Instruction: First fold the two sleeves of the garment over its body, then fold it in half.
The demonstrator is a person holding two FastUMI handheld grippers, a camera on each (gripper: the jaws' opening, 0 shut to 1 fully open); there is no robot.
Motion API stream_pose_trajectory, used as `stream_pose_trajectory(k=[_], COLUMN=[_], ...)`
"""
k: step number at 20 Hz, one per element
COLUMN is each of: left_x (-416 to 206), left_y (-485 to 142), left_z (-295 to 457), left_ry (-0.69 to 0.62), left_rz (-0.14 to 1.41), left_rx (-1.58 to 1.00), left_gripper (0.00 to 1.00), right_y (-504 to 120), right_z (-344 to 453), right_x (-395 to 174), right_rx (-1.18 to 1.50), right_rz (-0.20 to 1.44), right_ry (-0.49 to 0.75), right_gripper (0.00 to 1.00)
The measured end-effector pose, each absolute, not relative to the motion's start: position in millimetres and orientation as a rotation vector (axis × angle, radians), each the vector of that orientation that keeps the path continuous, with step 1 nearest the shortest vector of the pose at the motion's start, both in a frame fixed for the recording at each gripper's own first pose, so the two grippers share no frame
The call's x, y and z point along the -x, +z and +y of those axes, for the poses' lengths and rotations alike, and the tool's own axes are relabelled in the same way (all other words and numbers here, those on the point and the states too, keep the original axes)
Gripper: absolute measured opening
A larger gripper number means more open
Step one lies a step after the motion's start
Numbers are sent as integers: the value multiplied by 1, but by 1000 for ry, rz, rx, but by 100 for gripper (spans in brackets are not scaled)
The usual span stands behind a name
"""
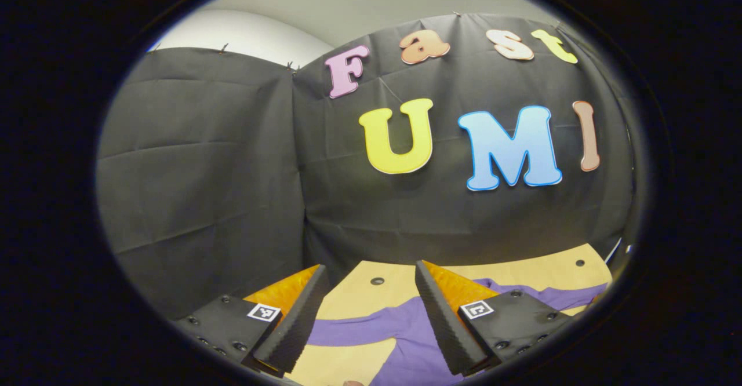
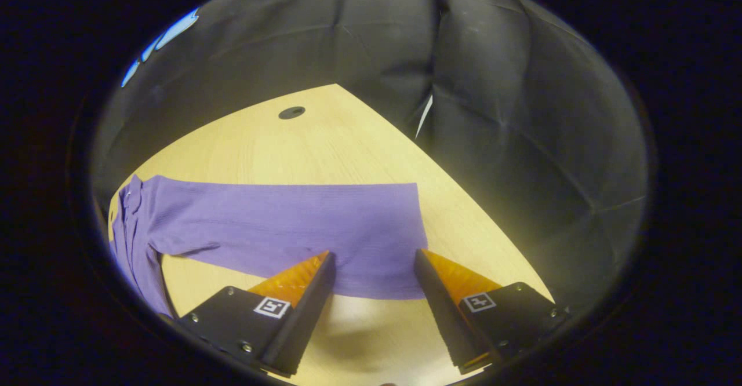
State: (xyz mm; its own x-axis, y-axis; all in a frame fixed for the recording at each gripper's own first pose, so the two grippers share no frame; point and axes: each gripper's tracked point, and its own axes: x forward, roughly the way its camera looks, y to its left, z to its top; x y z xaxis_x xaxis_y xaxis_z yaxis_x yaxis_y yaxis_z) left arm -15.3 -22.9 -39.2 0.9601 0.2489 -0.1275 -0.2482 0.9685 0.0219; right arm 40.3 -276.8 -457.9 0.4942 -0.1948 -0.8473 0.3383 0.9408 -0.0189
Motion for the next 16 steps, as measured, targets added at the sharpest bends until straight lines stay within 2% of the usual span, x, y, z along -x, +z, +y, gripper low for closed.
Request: stream_pose_trajectory(k=[1,2,3,5,6,8,9,10,16], left_x=[13,12,11,10,10,9,10,9,8], left_y=[-41,-42,-42,-43,-43,-42,-41,-41,-40], left_z=[-25,-26,-28,-30,-30,-29,-29,-29,-21], left_ry=[250,249,245,240,238,238,238,236,230], left_rz=[132,132,132,137,137,137,136,135,132], left_rx=[-1,5,11,10,5,-3,-6,-8,-15], left_gripper=[96,96,96,96,96,96,96,96,96], right_y=[-457,-459,-455,-458,-457,-456,-447,-450,-445], right_z=[-277,-274,-268,-265,-260,-259,-261,-259,-256], right_x=[-43,-45,-45,-47,-48,-50,-54,-51,-61], right_rx=[-146,-154,-165,-154,-175,-168,-158,-150,-172], right_rz=[1002,992,987,986,989,1005,997,1025,1034], right_ry=[-321,-310,-298,-291,-285,-321,-334,-345,-352], right_gripper=[94,81,86,56,55,13,14,1,1])
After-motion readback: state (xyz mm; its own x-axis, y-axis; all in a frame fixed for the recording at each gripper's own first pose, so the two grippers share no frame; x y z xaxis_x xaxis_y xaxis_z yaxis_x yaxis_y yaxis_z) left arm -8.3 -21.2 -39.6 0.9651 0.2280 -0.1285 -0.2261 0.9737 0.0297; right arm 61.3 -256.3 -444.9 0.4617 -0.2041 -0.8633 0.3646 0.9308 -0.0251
